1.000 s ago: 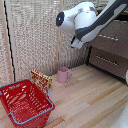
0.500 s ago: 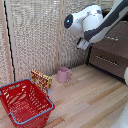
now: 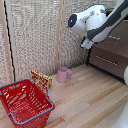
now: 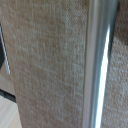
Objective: Transport the gripper mindfully toward the orange-red bowl and clasp it to elevate with ease. Ensure your robot's arm aligns efficiently with the top drawer's opening. Carefully slide the orange-red bowl into the designated spot with precision. After confirmation, withdraw the gripper gently. Close the drawer smoothly by transitioning the gripper to its handle.
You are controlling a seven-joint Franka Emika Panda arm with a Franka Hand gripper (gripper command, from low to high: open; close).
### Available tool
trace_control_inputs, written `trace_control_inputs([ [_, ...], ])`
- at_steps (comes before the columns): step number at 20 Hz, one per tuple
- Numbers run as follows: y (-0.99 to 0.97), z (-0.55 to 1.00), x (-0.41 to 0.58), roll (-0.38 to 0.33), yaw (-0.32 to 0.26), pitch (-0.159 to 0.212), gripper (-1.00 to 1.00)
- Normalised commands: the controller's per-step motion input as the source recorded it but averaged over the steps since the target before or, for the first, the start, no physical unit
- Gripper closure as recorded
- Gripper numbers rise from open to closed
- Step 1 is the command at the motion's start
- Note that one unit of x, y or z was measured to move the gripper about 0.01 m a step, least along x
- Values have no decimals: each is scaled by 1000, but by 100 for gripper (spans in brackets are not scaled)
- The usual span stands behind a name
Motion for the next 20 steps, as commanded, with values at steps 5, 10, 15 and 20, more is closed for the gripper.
trace_control_inputs([
  [5,-243,383,27,87,-69,75,100],
  [10,-213,269,0,91,-20,-2,100],
  [15,-370,190,94,83,-36,-51,100],
  [20,-607,241,359,26,-87,-1,100],
])
